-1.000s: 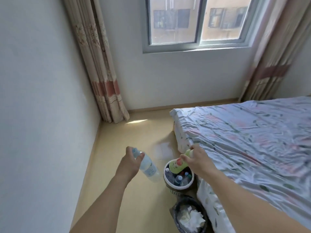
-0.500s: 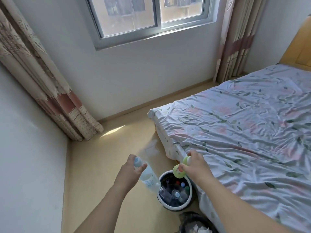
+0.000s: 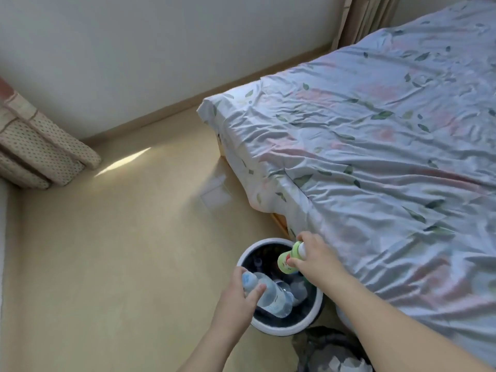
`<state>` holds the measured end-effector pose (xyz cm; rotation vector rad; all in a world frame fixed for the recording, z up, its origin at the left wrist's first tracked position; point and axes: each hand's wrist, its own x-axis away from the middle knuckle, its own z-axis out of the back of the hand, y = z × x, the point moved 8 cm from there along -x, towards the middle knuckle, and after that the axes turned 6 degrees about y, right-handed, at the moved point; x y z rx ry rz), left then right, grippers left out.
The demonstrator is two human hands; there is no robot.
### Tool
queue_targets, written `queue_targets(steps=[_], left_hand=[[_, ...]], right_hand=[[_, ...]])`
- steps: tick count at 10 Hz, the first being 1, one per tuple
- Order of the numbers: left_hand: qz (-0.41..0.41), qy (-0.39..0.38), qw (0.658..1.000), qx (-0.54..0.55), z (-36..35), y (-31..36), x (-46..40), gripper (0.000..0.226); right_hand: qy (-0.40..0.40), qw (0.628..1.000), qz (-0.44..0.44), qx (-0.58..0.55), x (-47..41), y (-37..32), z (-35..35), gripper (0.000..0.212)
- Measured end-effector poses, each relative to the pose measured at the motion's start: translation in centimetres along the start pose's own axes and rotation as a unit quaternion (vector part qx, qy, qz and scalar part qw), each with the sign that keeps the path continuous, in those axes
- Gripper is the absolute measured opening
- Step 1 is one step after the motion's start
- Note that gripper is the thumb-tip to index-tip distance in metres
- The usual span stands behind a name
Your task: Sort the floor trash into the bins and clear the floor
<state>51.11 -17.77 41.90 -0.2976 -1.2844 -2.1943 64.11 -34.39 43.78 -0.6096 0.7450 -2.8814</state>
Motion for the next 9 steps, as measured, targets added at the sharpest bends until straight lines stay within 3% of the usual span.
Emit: queue_targets(steps=[3,4,6,8,9], left_hand=[[-0.106,-0.075,0.97,-0.204,-11.9,-10.4,-6.0,0.021],[-0.12,-0.063,0.967,-0.216,-13.8,-11.6,-8.1,0.02],[-0.151,-0.028,0.962,-0.226,-15.3,-11.6,-10.6,0.031],[-0.137,-0.053,0.955,-0.258,-15.1,-11.1,-10.3,0.027],[-0.142,-0.047,0.945,-0.29,-14.8,-10.4,-10.0,0.03]], right_hand=[[-0.038,0.998,0.047,0.026,-8.4,8.1,-14.1,0.055],[-0.051,0.996,0.066,0.009,-9.8,9.2,-17.0,0.057],[-0.046,0.996,0.062,-0.039,-11.2,10.6,-18.8,0.059],[-0.081,0.996,0.041,-0.011,-9.8,10.9,-17.5,0.078],[-0.053,0.998,0.026,-0.029,-8.0,11.2,-15.7,0.071]])
